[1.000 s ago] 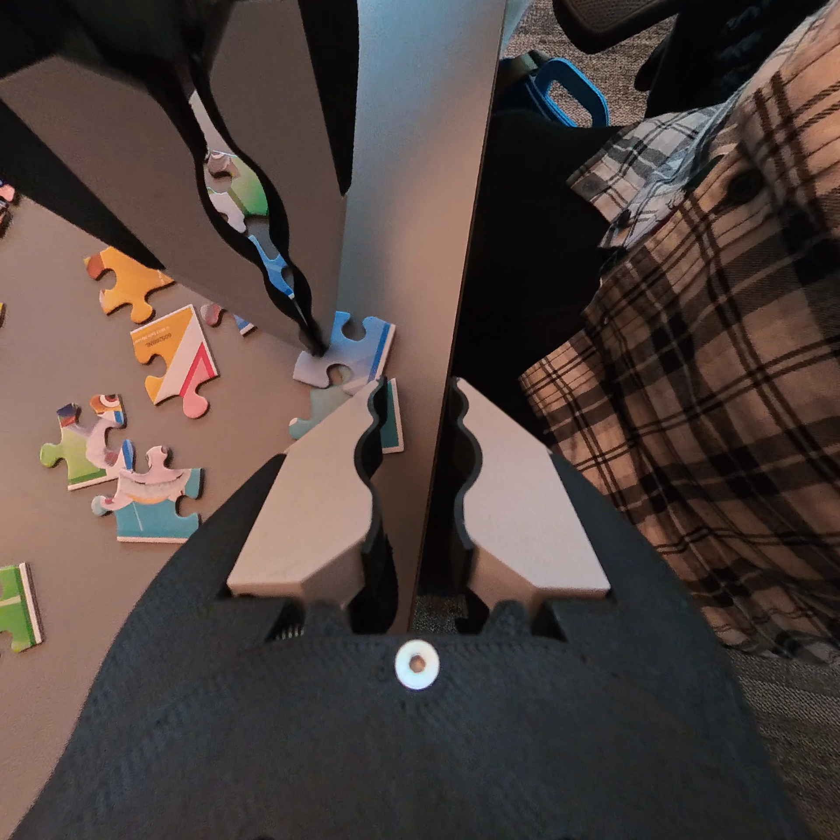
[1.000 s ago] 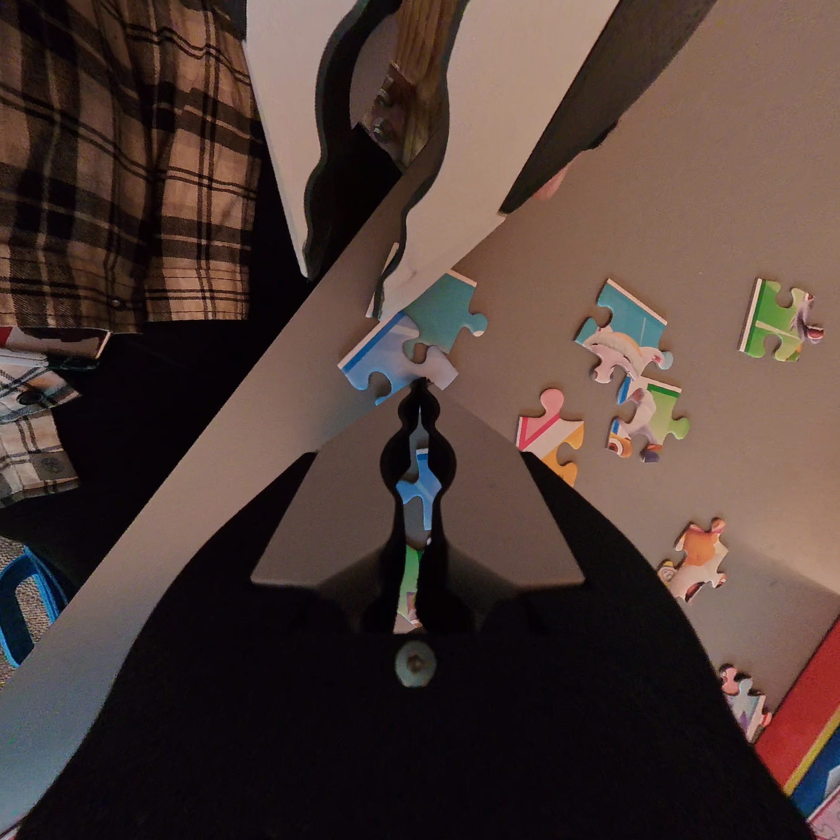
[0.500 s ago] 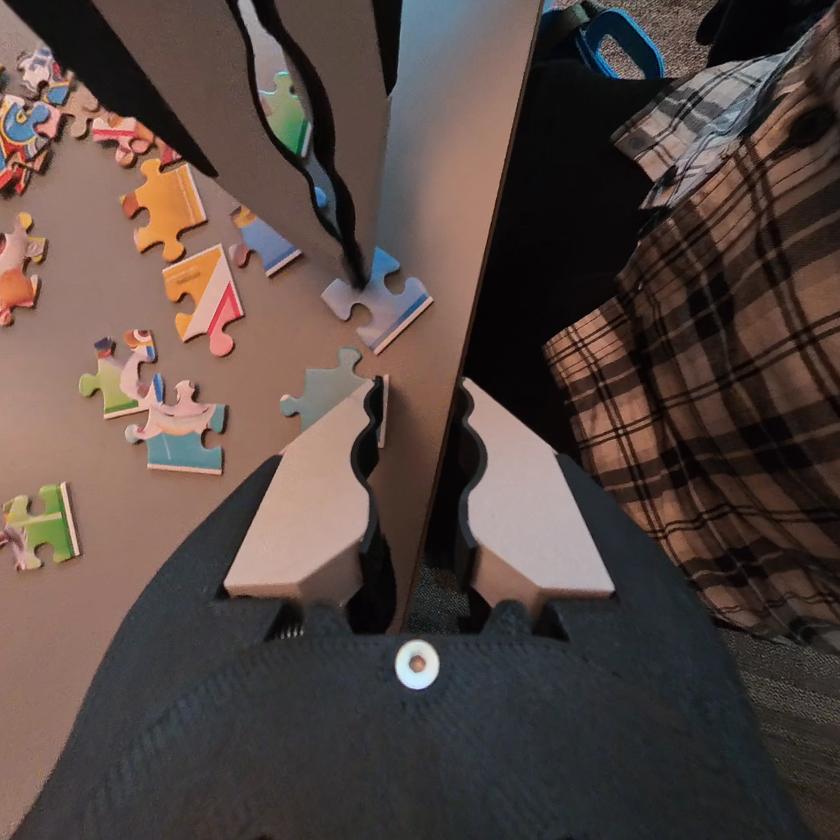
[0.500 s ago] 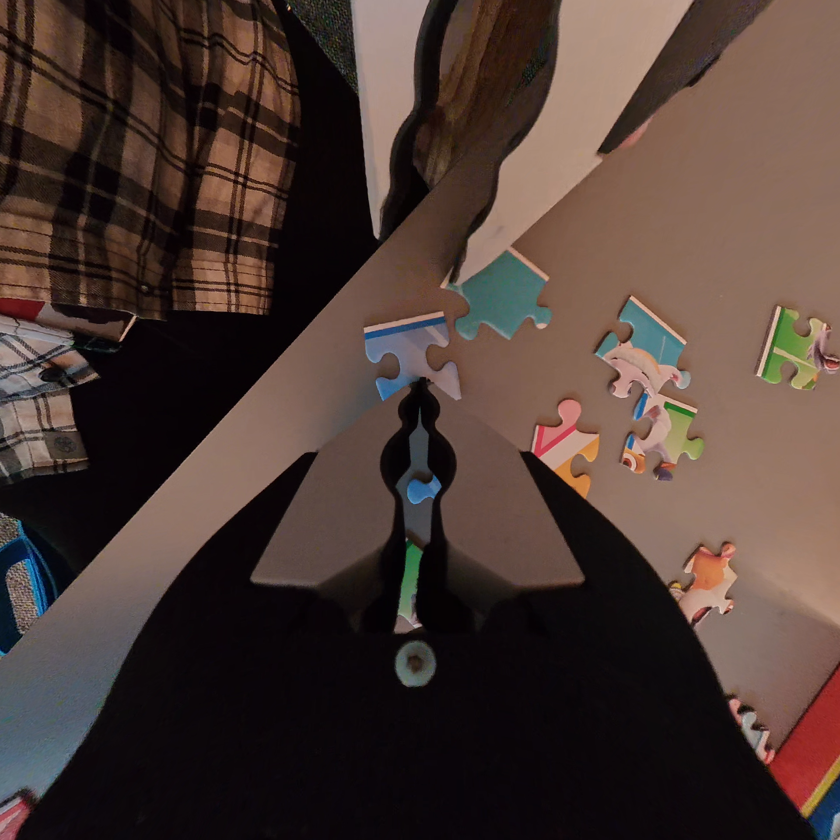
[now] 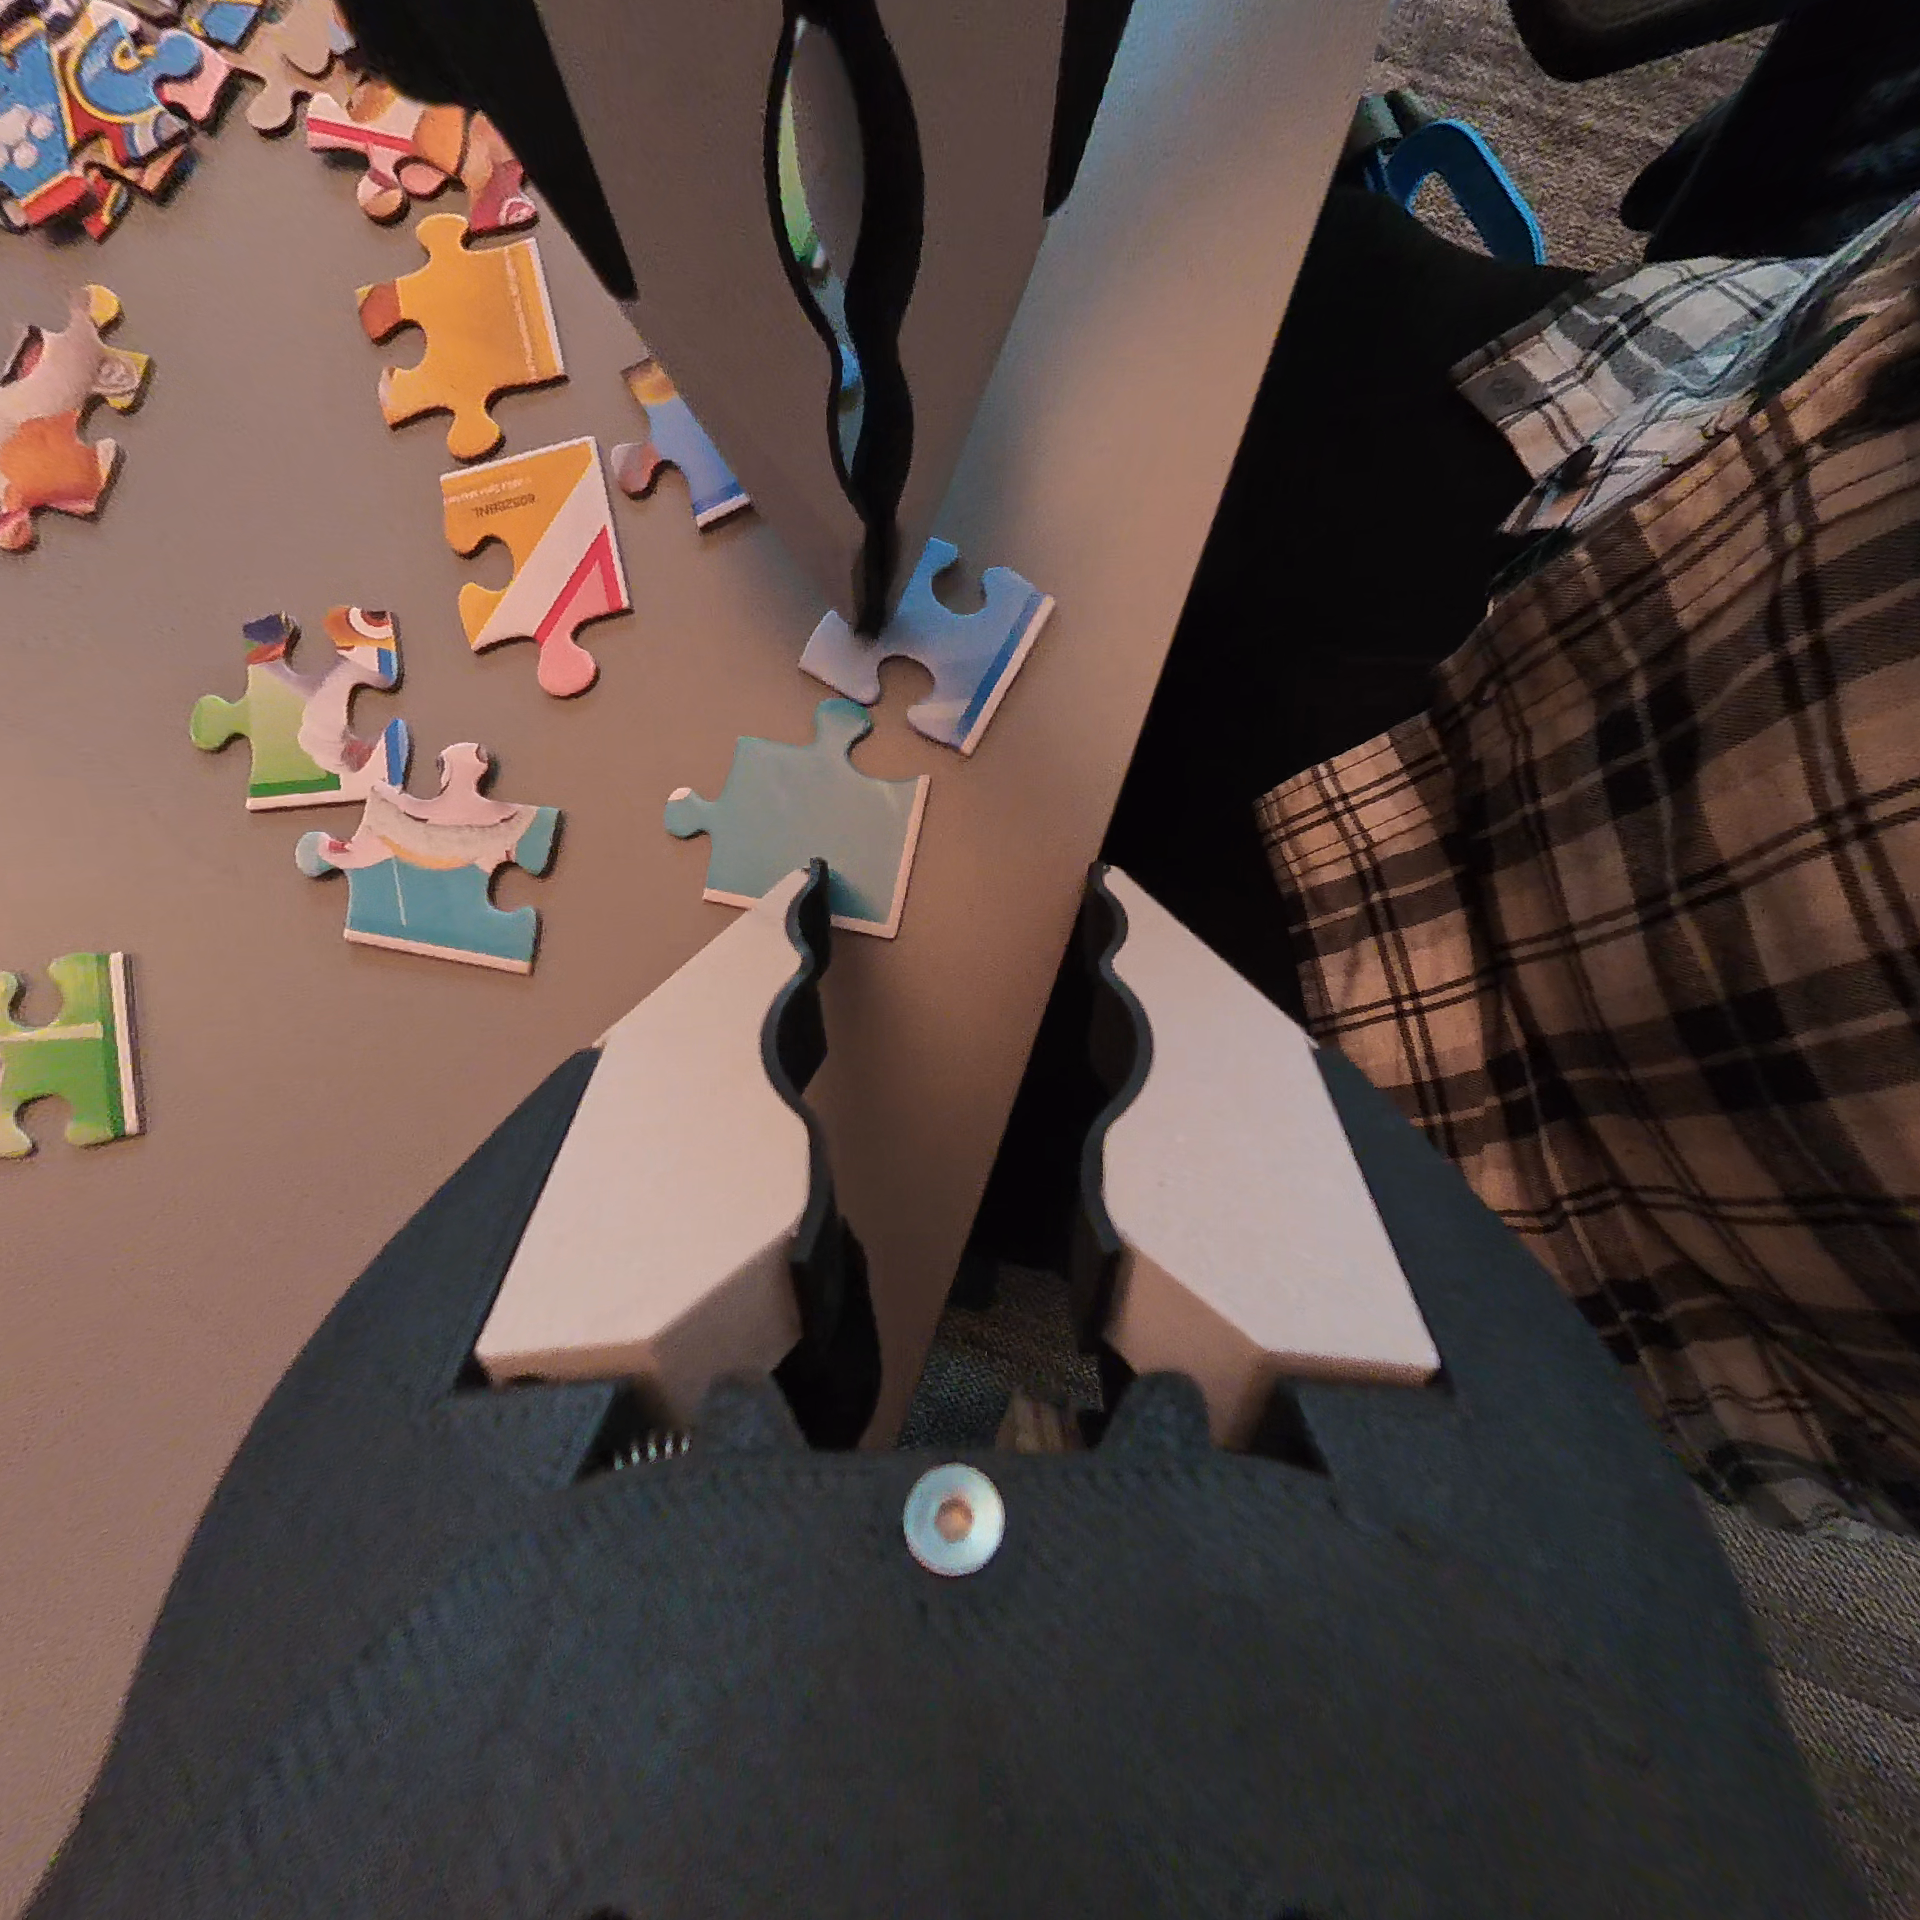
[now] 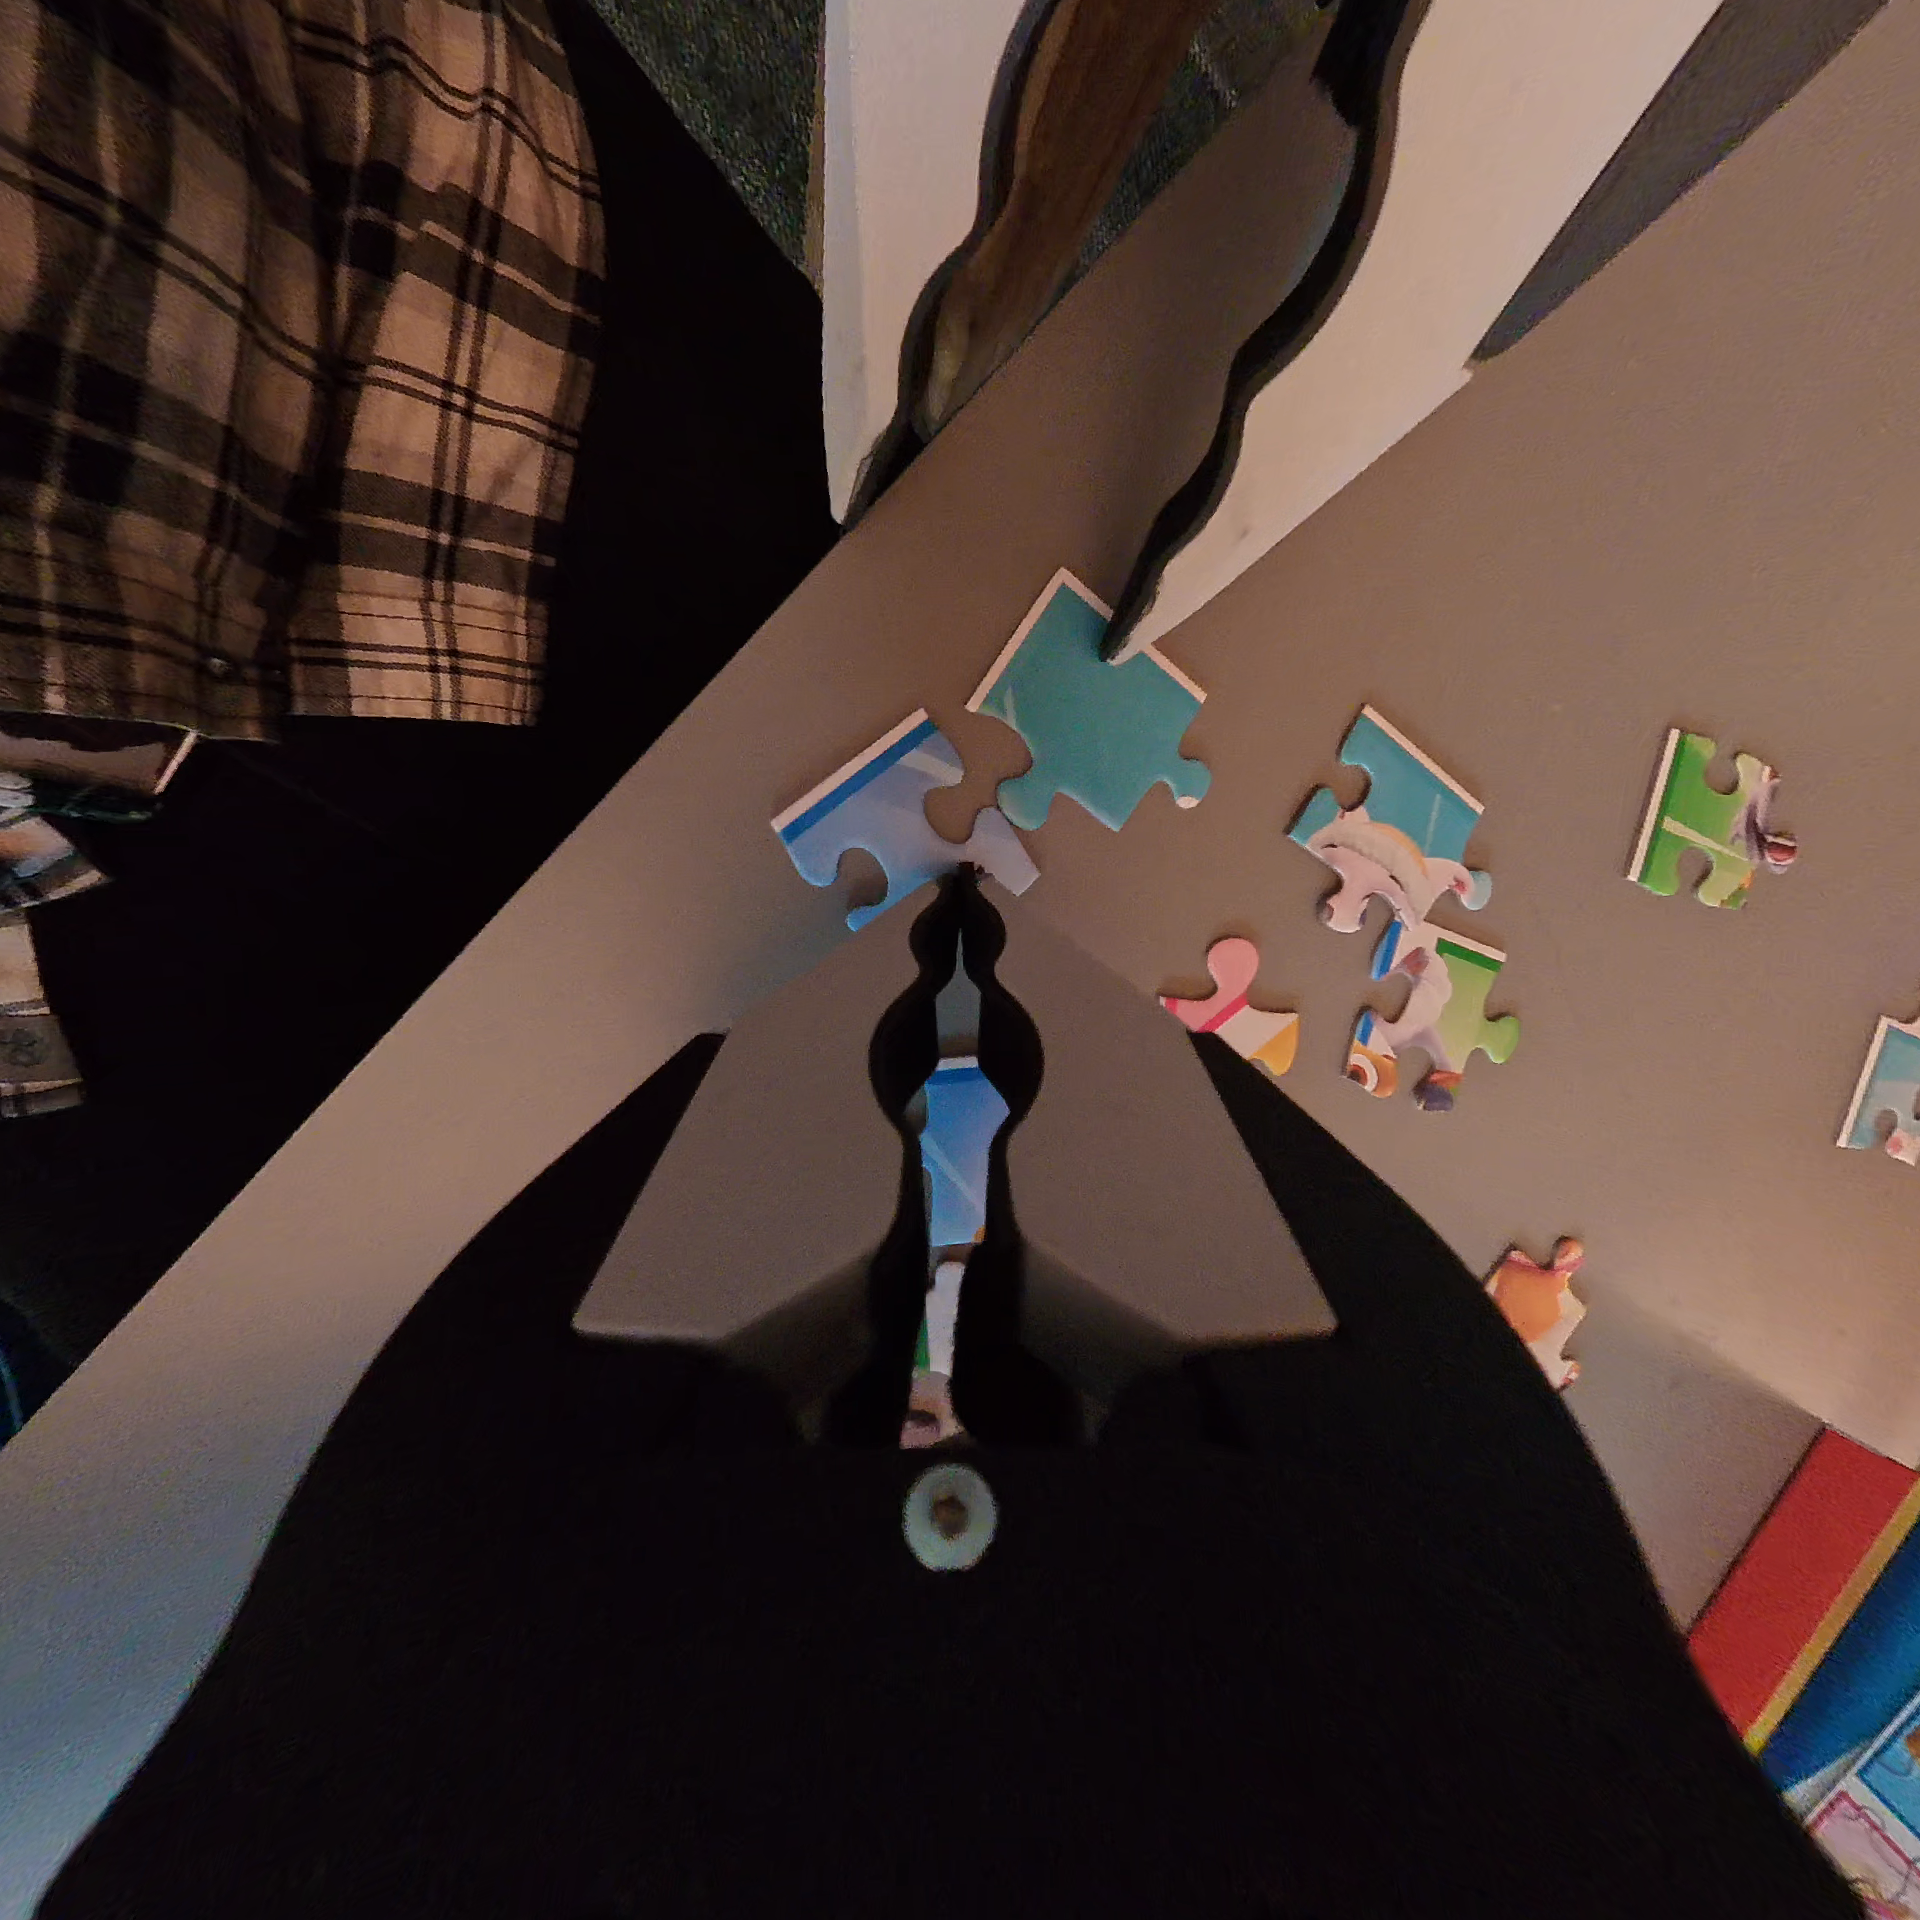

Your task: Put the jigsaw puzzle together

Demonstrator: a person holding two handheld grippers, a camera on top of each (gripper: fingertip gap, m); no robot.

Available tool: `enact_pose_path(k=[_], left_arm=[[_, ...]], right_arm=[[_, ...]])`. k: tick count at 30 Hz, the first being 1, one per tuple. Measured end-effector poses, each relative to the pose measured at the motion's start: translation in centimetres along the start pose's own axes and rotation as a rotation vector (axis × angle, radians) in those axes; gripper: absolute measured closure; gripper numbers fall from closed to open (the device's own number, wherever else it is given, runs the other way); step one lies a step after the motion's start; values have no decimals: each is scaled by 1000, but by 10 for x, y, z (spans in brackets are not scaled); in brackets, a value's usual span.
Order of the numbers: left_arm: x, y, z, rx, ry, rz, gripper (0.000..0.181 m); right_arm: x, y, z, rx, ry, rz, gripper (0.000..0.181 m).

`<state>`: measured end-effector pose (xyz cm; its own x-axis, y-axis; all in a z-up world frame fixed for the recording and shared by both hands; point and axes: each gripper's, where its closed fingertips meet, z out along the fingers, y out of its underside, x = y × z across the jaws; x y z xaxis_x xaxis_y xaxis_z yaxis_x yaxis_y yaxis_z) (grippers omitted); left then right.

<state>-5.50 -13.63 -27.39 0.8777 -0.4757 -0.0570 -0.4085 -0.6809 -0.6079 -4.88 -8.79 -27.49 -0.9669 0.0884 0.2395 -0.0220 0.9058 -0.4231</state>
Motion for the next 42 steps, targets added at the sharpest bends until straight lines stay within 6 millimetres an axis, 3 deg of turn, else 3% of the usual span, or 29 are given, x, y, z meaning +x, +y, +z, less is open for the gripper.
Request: enact_pose_path(k=[15,19,22,24,28,32,38,42], left_arm=[[0,-2,1,-2,11,12,135],[1,1,-1,9,0,-16,135],[1,3,-2,15,-6,-33,135],[-1,7,-3,-6,-21,-35,137],[-2,11,-6,-11,-21,-39,136],[-2,12,-6,-8,-23,-36,135],[-3,9,-6,0,-33,-11,134],[2,-10,-6,73,-23,14,133]], right_arm=[[14,4,-1,-2,84,77,181],[43,0,-10,79,133,238,173],[71,11,-5,64,167,381,147],[79,15,3,45,145,445,145],[86,11,15,72,113,496,155],[86,9,18,92,98,529,177],[85,12,16,96,111,560,177],[86,13,15,97,124,565,171]])
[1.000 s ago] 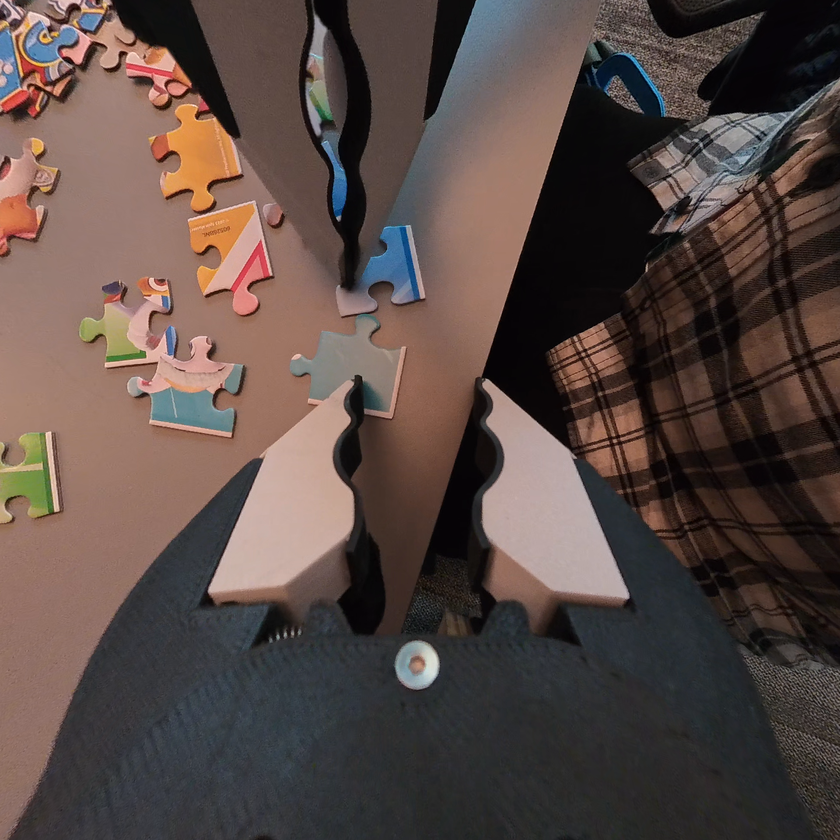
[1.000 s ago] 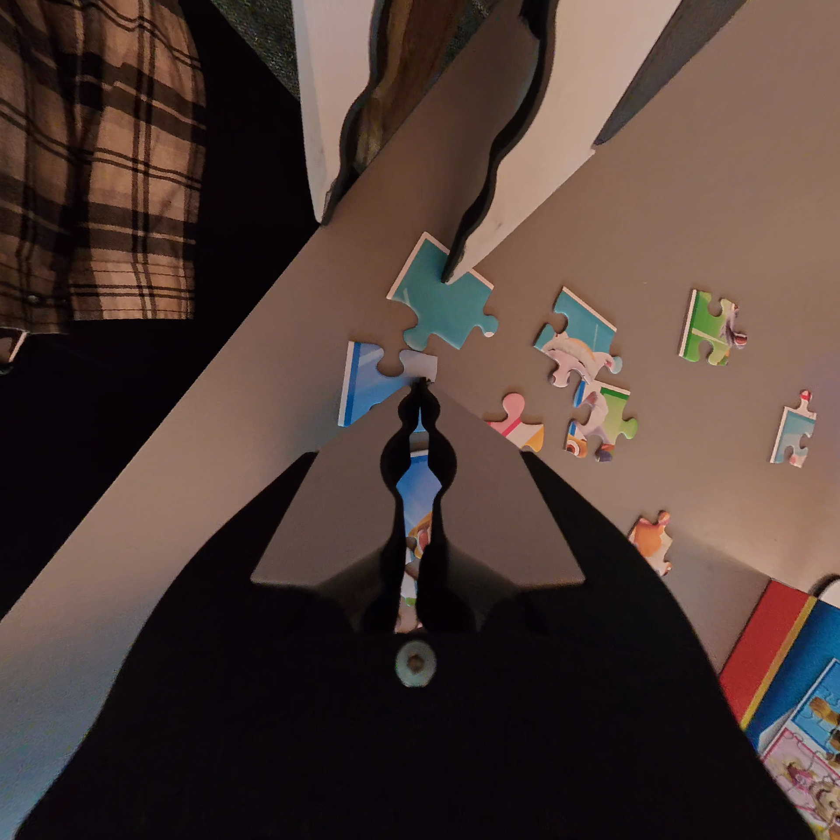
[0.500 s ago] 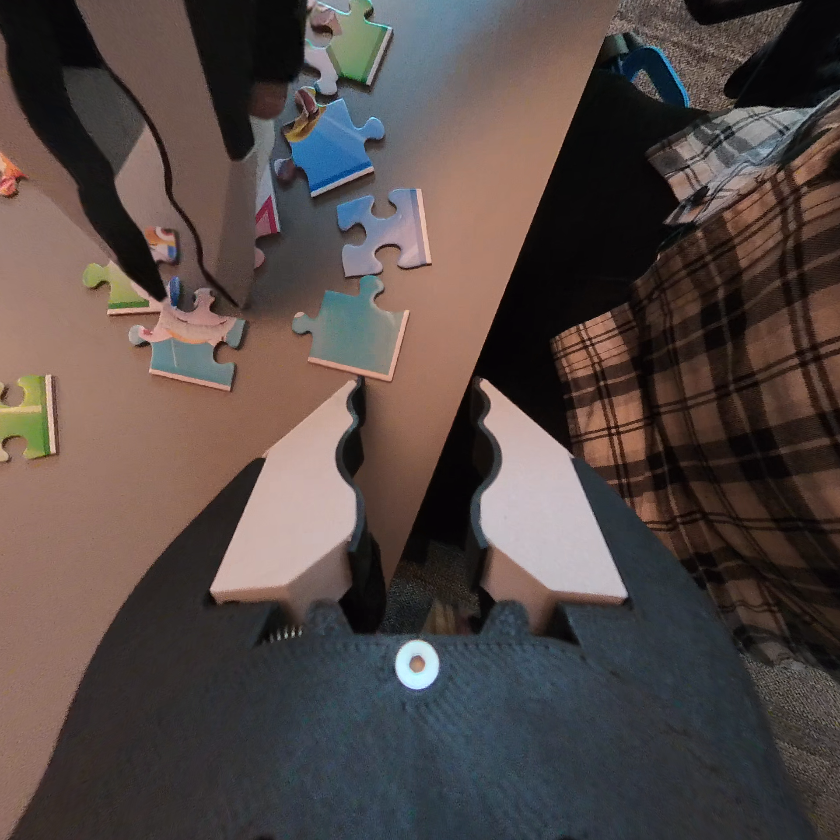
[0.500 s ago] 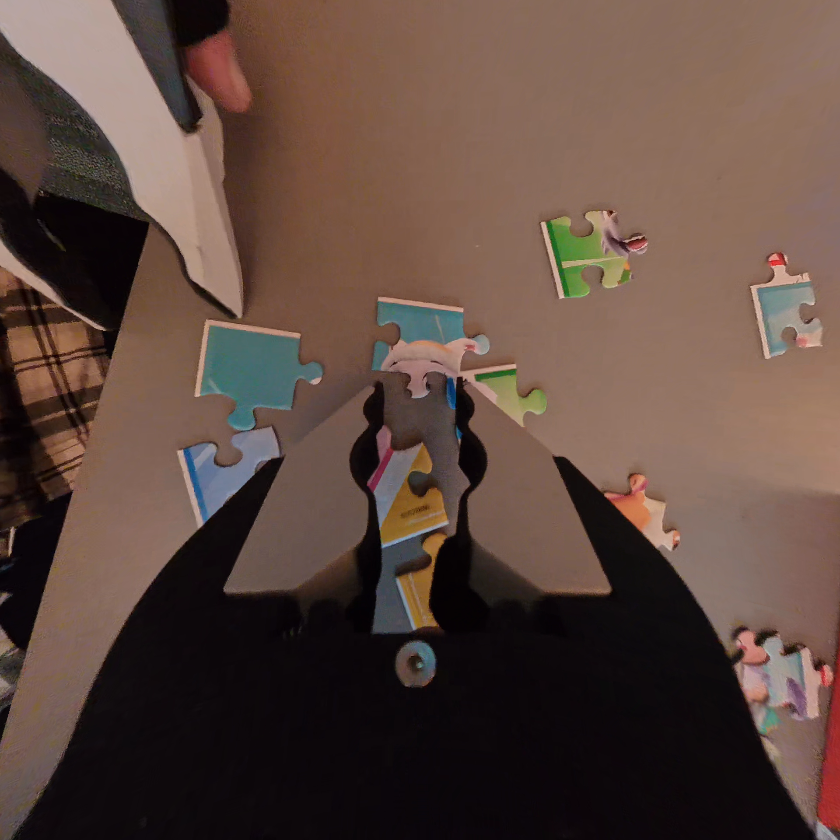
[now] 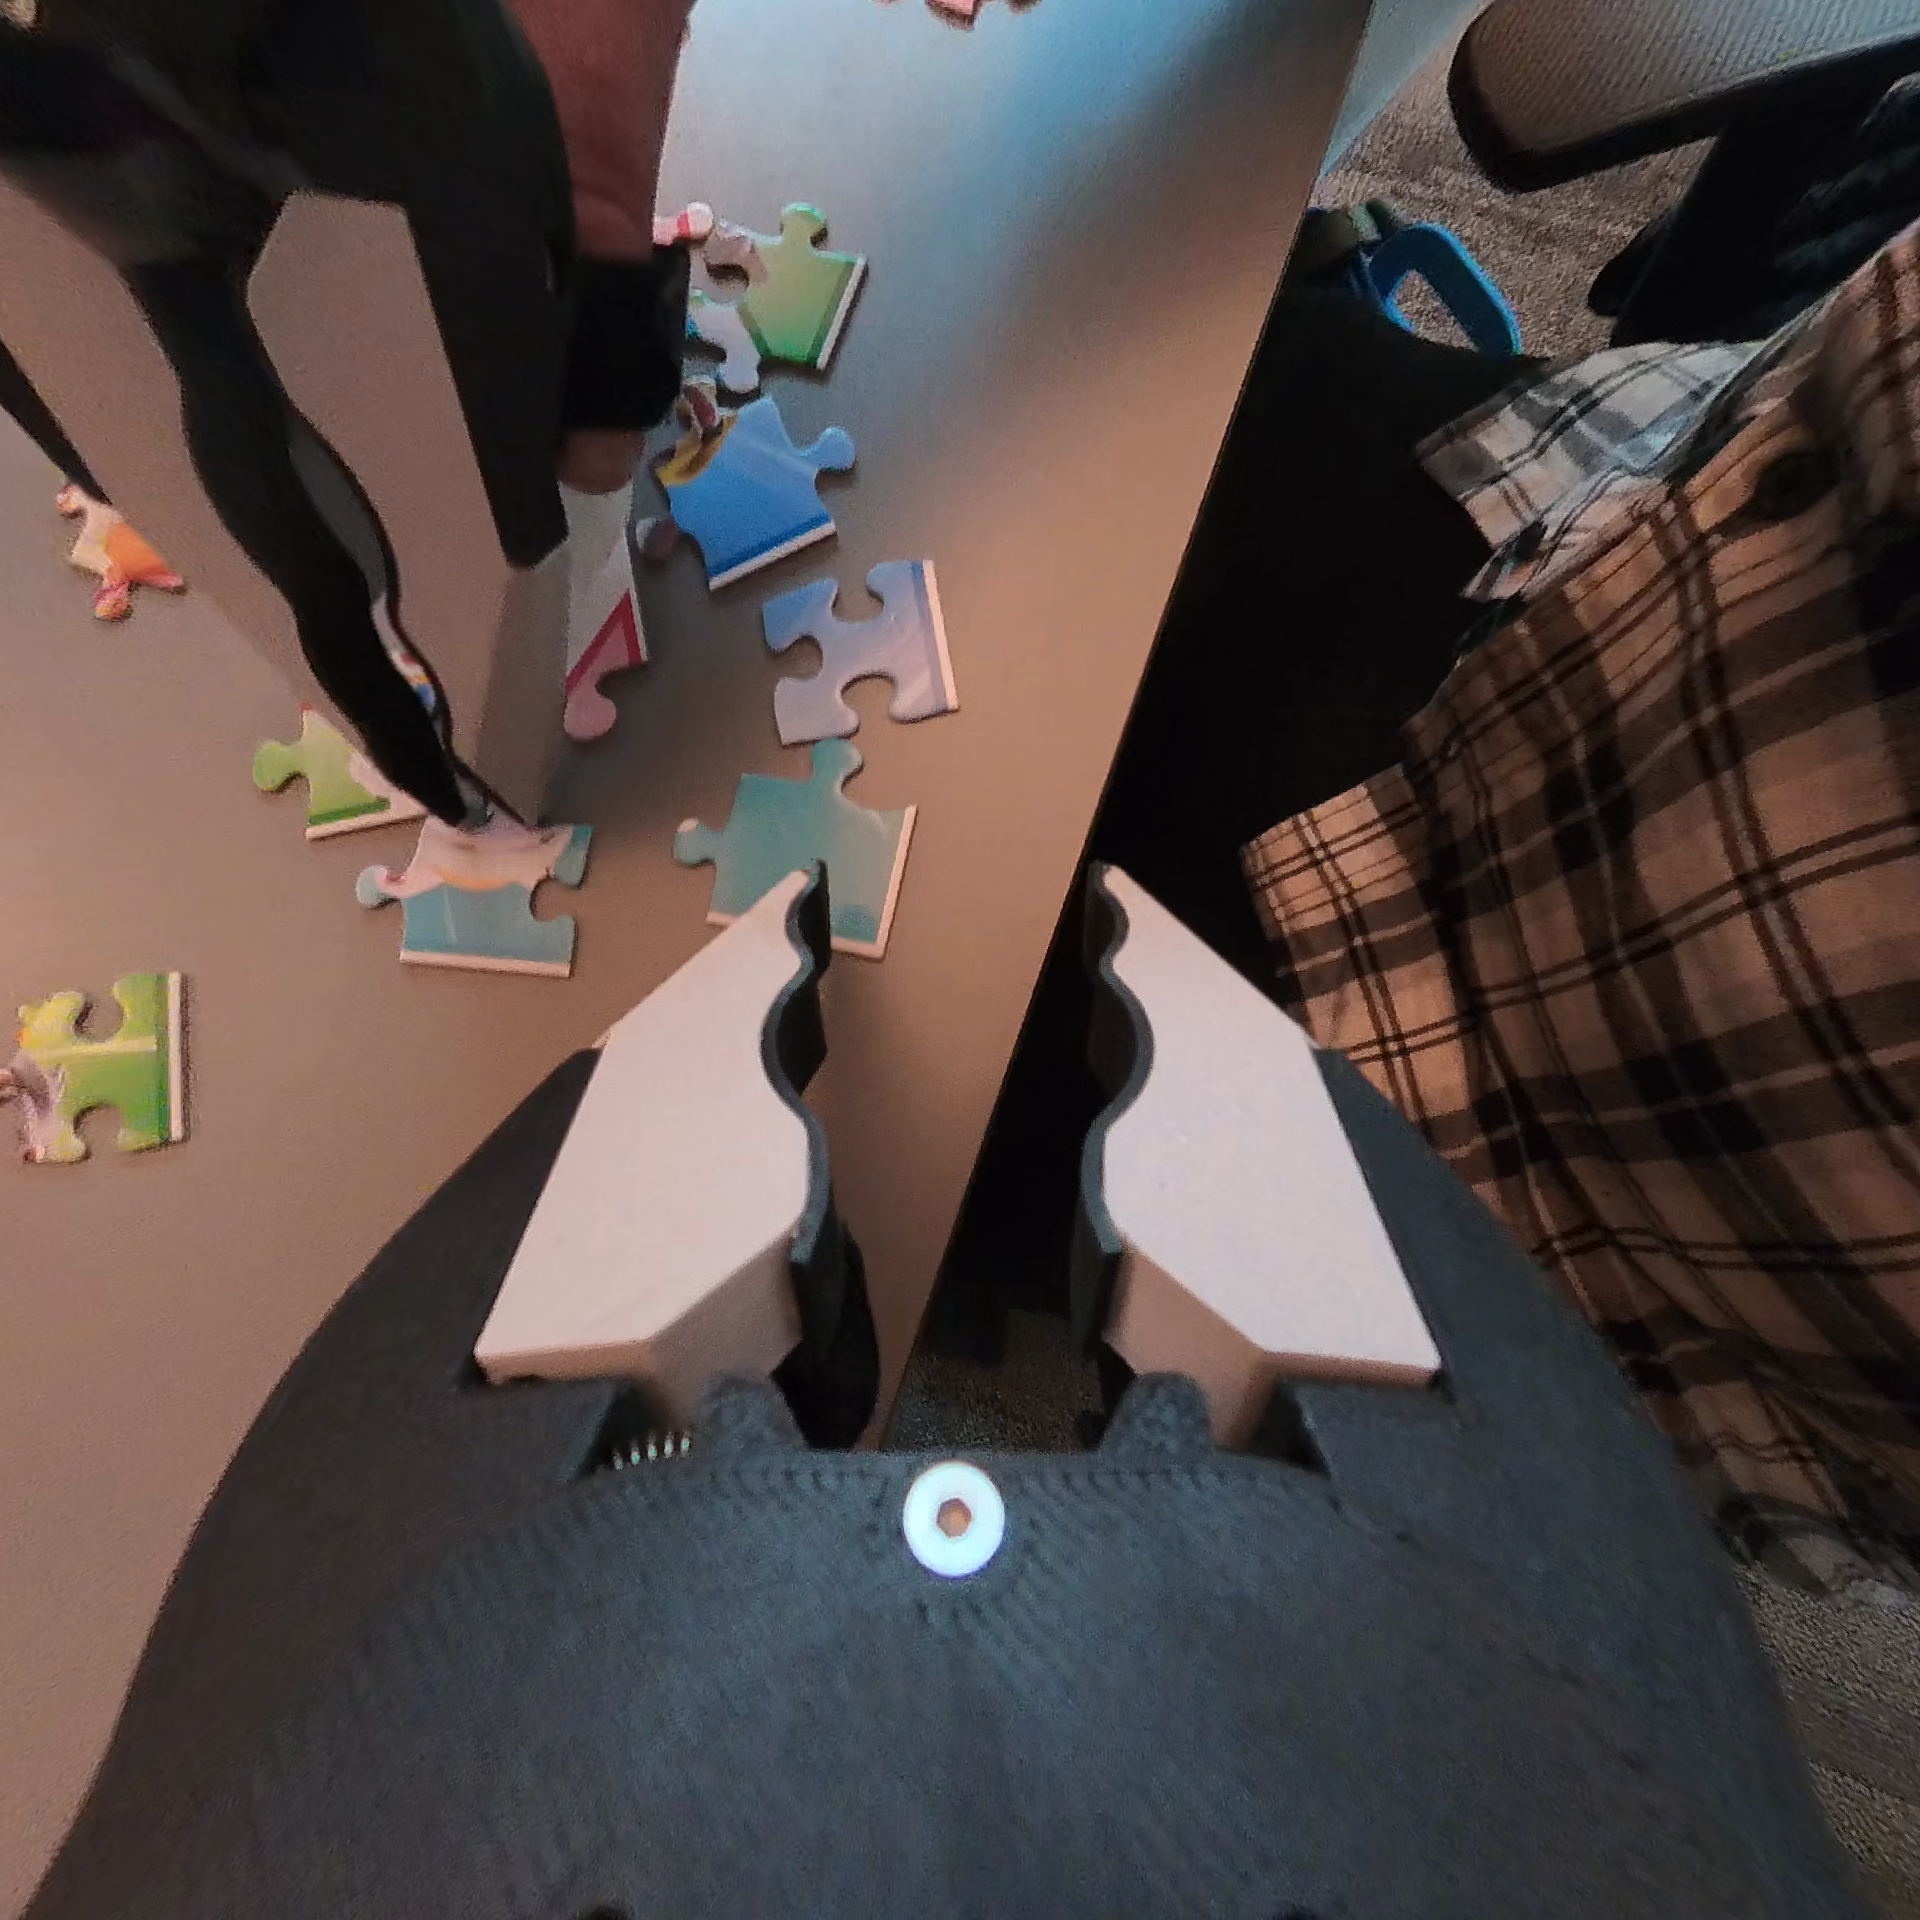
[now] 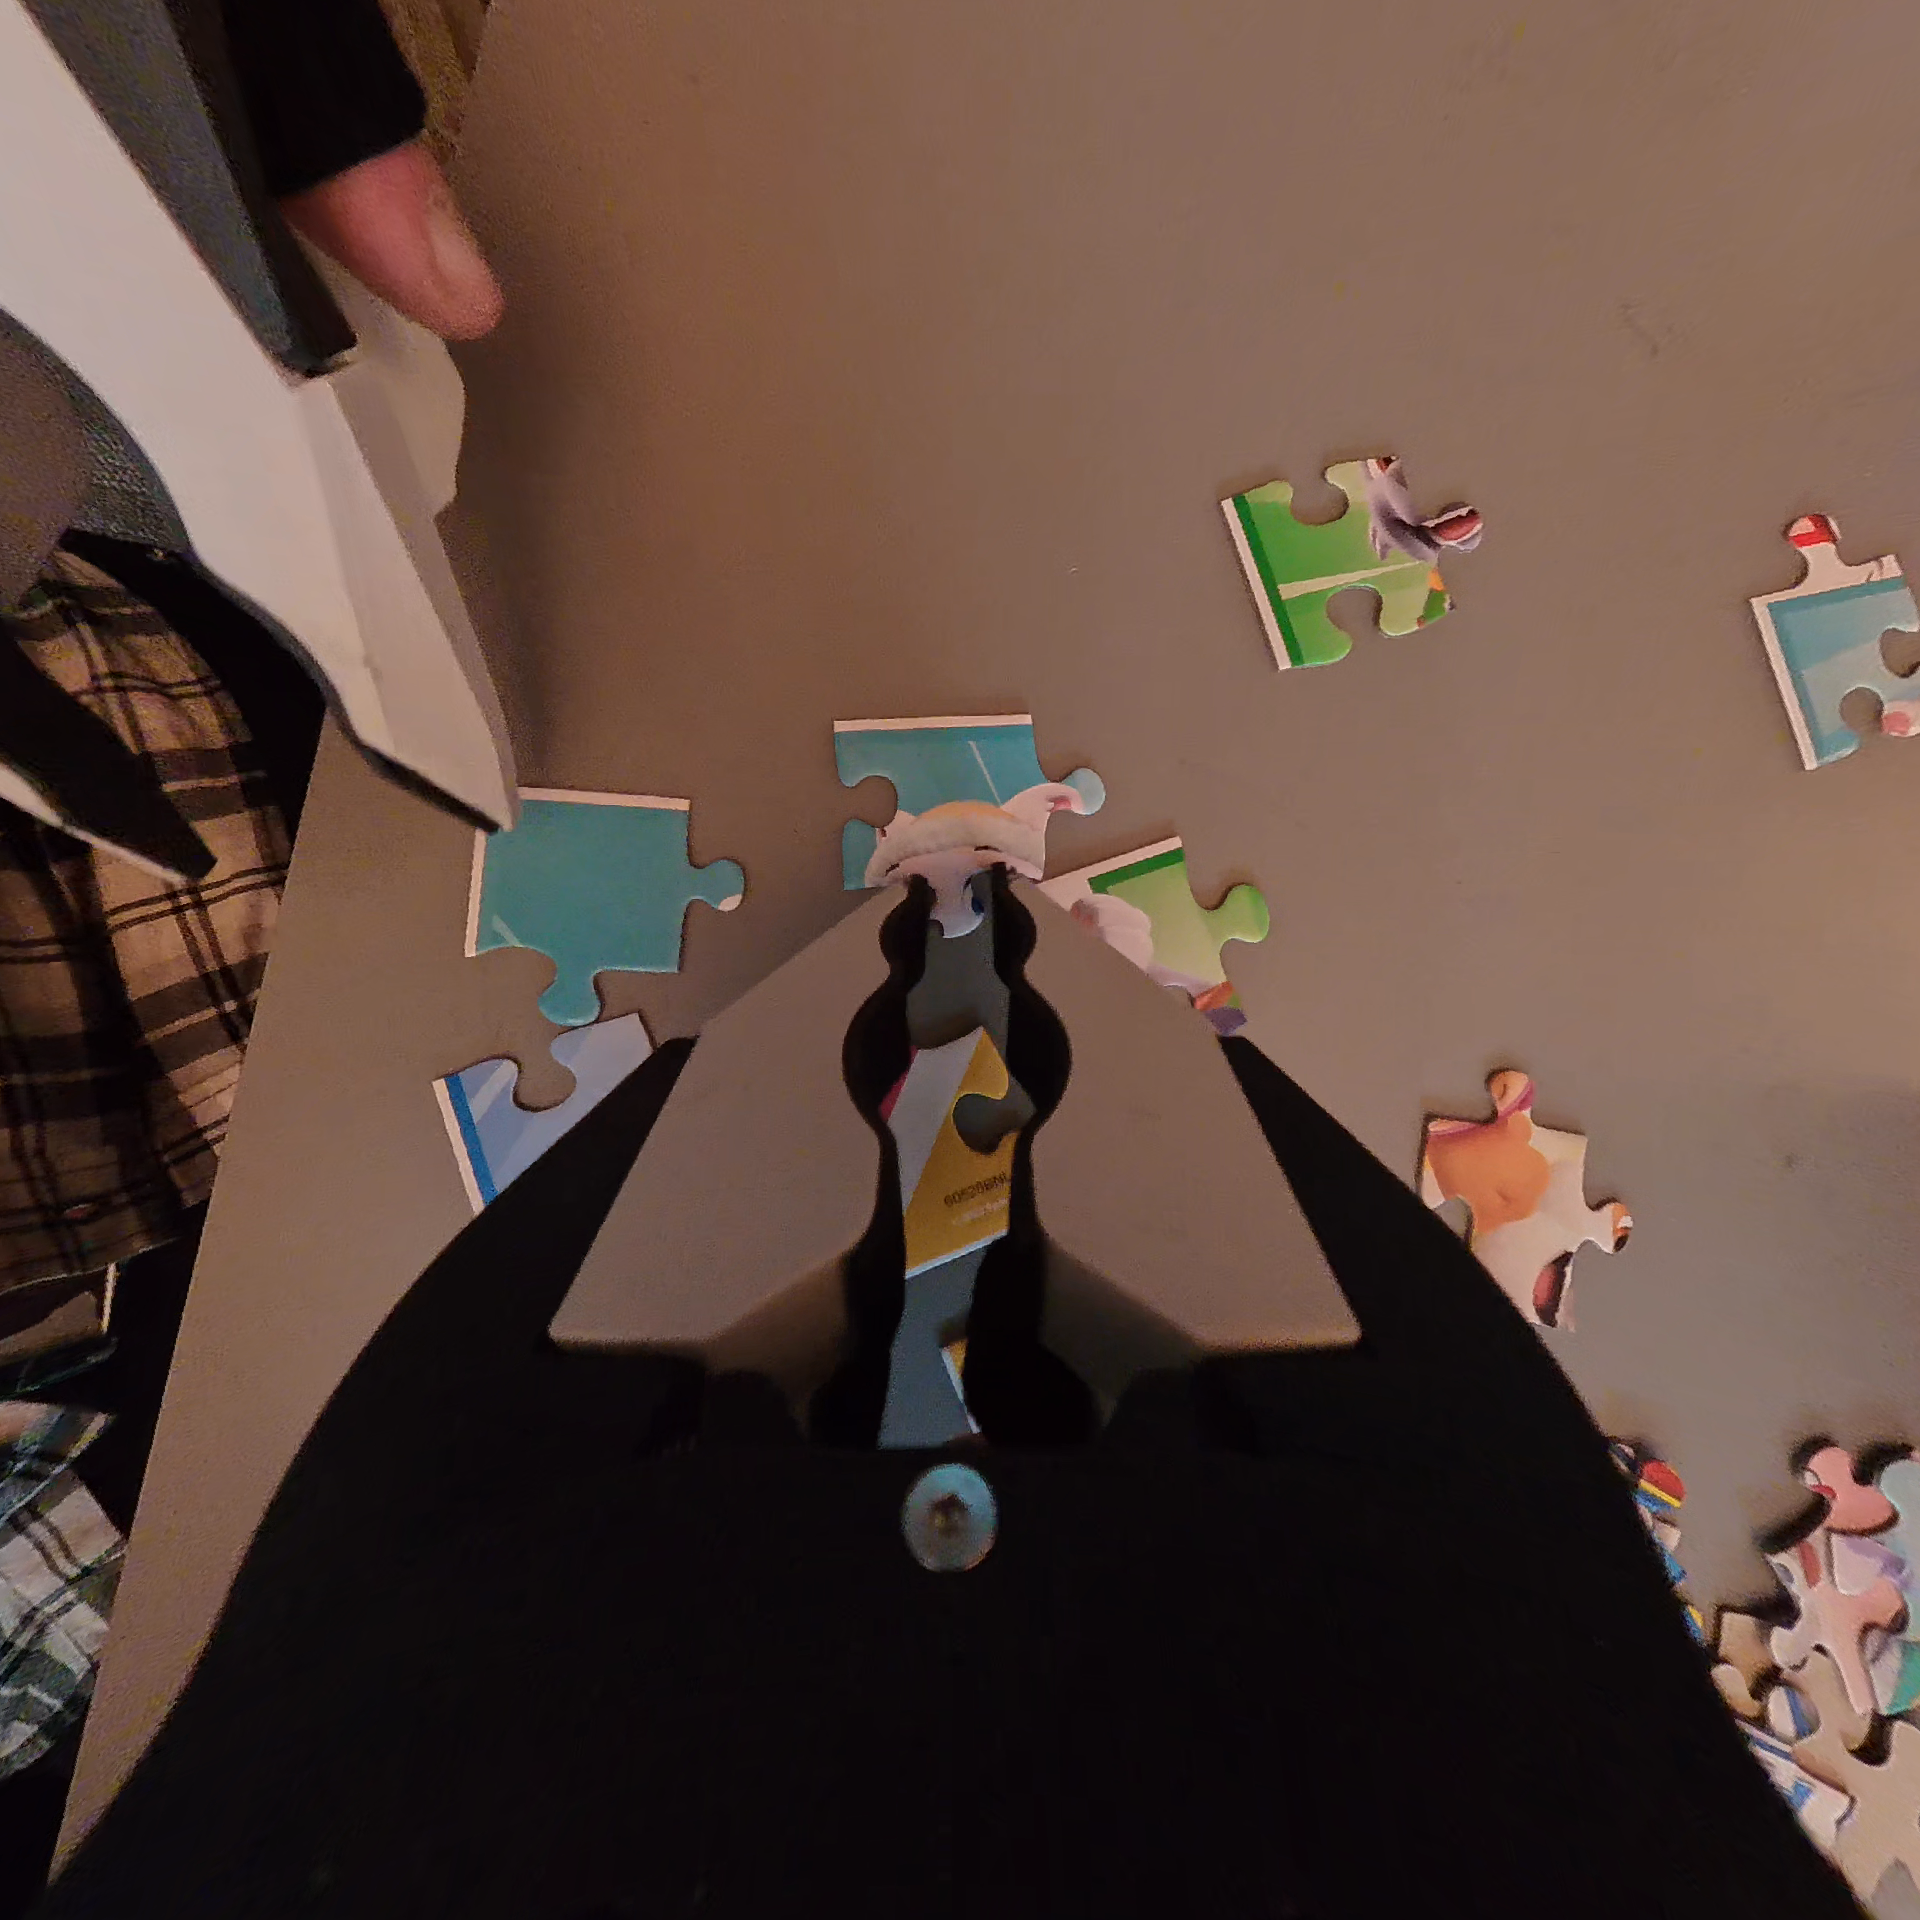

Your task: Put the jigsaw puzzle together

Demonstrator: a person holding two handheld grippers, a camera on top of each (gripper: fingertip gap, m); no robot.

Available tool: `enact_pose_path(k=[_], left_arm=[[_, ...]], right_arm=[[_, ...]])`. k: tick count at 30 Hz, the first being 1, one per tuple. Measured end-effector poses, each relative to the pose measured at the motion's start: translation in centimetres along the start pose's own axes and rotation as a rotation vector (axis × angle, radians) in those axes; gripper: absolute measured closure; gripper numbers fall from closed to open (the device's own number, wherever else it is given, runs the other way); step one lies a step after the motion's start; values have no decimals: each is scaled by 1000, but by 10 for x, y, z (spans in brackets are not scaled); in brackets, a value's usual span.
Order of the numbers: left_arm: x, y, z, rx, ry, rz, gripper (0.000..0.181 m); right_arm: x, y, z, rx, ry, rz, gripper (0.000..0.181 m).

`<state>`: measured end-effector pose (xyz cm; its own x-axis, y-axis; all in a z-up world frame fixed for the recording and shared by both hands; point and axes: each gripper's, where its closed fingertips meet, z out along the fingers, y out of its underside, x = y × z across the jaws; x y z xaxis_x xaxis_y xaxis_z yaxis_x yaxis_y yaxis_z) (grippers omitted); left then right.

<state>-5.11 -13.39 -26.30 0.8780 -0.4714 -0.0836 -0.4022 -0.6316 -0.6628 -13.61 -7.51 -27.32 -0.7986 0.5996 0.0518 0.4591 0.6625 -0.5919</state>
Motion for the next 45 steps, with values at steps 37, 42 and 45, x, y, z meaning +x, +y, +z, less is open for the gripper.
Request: enact_pose_path(k=[37,42,45], left_arm=[[-2,25,-5,-20,-12,-98,130],[-2,25,-6,-25,-18,-89,129],[-2,25,-6,-22,-15,-90,129]], right_arm=[[-8,8,-4,-7,-26,54,175],[-10,6,-4,12,-35,67,181],[-11,6,-4,7,-27,61,181]])
